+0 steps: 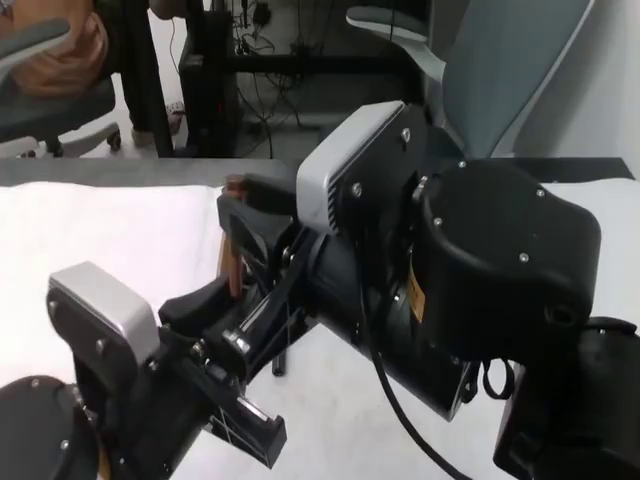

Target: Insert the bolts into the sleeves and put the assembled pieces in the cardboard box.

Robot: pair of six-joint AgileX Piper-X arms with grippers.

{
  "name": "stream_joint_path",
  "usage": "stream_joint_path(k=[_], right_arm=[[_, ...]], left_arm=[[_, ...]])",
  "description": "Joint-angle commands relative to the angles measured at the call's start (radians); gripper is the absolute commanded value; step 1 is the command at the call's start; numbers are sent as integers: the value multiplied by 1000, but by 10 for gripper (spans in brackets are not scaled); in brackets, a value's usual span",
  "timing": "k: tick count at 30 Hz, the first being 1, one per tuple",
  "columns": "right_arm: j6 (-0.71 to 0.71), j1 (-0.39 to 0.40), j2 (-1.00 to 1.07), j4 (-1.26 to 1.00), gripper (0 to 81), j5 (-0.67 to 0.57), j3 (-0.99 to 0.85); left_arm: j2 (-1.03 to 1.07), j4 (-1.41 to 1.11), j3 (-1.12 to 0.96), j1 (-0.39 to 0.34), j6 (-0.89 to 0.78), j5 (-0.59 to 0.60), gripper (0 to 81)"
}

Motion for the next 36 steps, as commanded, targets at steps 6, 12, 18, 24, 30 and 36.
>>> stream_joint_path(k=[6, 12, 18, 24, 30, 36], right_arm=[[-57, -4, -1, -33, 6, 16, -7], [-57, -4, -1, -42, 6, 41, -7], [-57, -4, -1, -42, 6, 41, -7], [-57, -4, -1, -42, 6, 41, -7], [-57, -4, -1, -42, 6, 41, -7], [-57, -4, -1, -42, 6, 41, -5]], left_arm=[[-5, 31, -3, -1, 10, -44, 18], [-5, 29, -3, -1, 10, -94, 18], [-5, -65, -3, -1, 1, -98, 18], [-5, -74, -3, -5, -46, -67, 18], [-5, -74, -3, -5, -59, -67, 18], [-5, -113, -3, -5, -64, -23, 18]])
